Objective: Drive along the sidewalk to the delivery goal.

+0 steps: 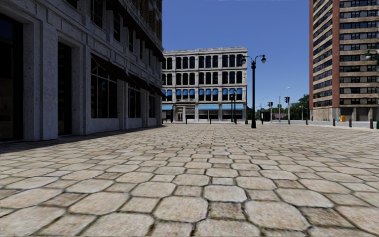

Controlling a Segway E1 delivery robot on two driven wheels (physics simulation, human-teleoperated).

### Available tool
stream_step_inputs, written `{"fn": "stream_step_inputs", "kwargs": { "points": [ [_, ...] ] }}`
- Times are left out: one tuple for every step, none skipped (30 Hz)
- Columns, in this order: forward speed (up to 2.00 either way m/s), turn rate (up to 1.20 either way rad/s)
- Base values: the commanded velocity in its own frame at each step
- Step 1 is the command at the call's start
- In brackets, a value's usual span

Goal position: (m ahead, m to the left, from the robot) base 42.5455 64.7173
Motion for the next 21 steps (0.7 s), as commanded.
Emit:
{"fn": "stream_step_inputs", "kwargs": {
  "points": [
    [2.00, 0.00],
    [2.00, 0.00],
    [2.00, 0.00],
    [2.00, 0.00],
    [2.00, 0.00],
    [2.00, 0.00],
    [2.00, 0.00],
    [2.00, 0.00],
    [2.00, 0.00],
    [2.00, 0.00],
    [2.00, 0.00],
    [2.00, 0.00],
    [2.00, 0.00],
    [2.00, 0.00],
    [2.00, 0.00],
    [2.00, 0.00],
    [2.00, 0.00],
    [2.00, 0.00],
    [2.00, 0.00],
    [2.00, 0.00],
    [2.00, 0.00]
  ]
}}
